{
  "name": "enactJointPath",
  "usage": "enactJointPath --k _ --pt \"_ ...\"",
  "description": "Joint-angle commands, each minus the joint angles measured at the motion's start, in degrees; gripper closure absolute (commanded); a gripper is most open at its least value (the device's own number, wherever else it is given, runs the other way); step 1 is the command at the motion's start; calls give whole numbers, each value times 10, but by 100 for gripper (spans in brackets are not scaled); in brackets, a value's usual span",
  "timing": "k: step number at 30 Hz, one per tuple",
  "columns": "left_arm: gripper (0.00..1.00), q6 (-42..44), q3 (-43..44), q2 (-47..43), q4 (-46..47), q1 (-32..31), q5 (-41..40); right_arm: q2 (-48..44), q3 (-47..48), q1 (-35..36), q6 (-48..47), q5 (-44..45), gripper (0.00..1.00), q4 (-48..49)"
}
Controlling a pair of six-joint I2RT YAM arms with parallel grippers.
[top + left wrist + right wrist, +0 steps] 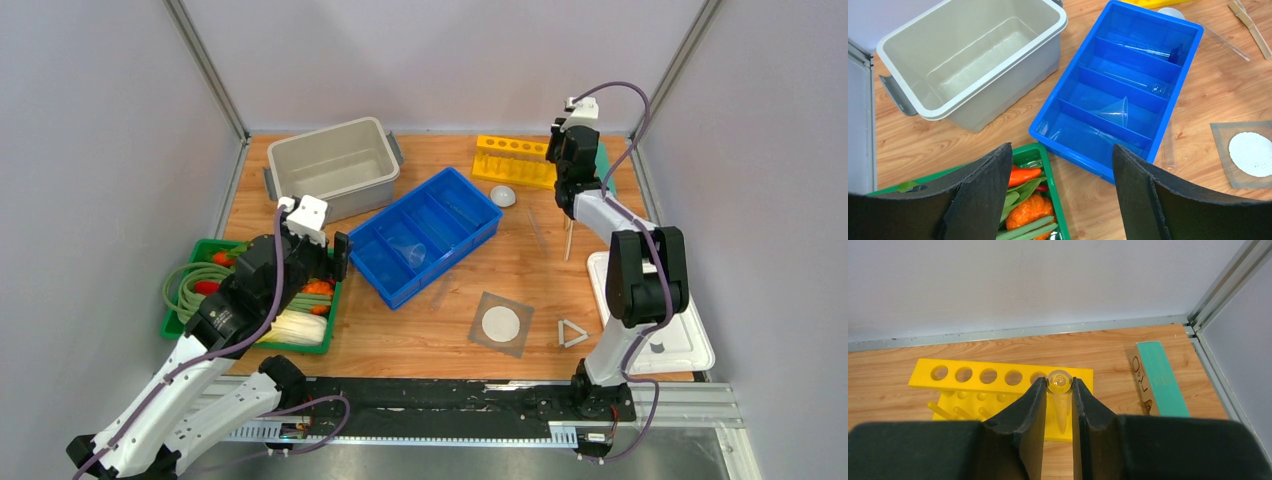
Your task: Organize the chemistry lab equipment
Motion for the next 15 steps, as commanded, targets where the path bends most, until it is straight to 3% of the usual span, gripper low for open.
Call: enactJointPath --k 1,7,15 --pt "20 9 11 1 18 -1 3 4 -1 -2 24 6 73 24" --pt "20 7 11 -4 15 -2 7 -34 13 -1 31 -9 61 -46" --pt "20 6 9 -13 14 -2 -1 -108 67 2 48 -40 50 -302"
